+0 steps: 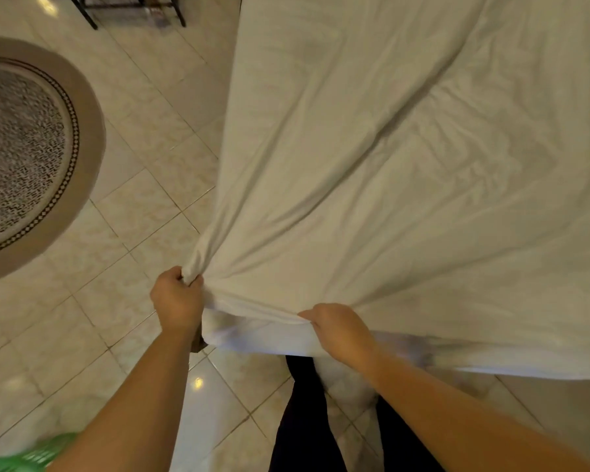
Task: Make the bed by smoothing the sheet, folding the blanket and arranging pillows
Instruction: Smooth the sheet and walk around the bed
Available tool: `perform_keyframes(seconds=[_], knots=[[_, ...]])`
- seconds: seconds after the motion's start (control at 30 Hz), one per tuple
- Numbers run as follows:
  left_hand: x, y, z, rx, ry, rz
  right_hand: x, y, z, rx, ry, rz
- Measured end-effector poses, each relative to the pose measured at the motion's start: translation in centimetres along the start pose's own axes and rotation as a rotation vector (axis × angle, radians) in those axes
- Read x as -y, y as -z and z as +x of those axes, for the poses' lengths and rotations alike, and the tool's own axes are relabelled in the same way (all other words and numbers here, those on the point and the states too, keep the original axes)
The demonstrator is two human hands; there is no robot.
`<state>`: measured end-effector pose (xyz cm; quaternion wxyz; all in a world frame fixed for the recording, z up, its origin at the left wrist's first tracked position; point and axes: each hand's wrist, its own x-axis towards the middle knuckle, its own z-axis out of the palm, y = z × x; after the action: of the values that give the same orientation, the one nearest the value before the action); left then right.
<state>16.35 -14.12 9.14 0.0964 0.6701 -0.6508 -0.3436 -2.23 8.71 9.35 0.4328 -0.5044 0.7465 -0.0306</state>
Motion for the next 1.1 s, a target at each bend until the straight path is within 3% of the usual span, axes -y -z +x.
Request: perform_keyframes(seconds=[0.2, 0.37, 0.43, 0.5, 0.57, 0.63, 0.8, 0.9, 1.1], knots=[[6.5, 0.2, -1.4, -0.004, 0.12, 0.135, 1.1, -4.3, 0.5, 0.098, 0.037, -0.065], [7.6, -2.5, -1.4, 0.124, 0.159, 0.233, -2.0, -9.2, 1.2, 0.066, -0.352, -0.013], [7.1, -3.6, -1.5, 0.16, 0.101, 0.381, -2.7, -8.8, 1.7, 0.029, -0.204, -0.007], [6.1, -4.4, -1.7, 0.126, -0.075, 0.486, -3.1, -6.4, 0.8, 0.079, -0.064, 0.034], [5.0, -5.2, -1.7, 0.154, -0.313, 0.489, -4.3, -5.7, 1.2, -0.028, -0.114, -0.03], [4.9, -6.8, -1.4, 0.282, -0.447, 0.487, -5.3, -6.0, 1.5, -0.057, -0.22, -0.113], [6.2, -10.4, -2.4, 0.604, -0.383, 0.593, -8.5, -7.0, 1.8, 0.057, -0.345, -0.057], [6.4, -11.1, -2.9, 0.582, -0.383, 0.679, -9.1, -7.0, 1.3, 0.107, -0.308, 0.008], [2.5, -11.3, -4.5, 0.513, -0.318, 0.655, -10.4, -5.2, -1.4, -0.093, -0.316, 0.134]])
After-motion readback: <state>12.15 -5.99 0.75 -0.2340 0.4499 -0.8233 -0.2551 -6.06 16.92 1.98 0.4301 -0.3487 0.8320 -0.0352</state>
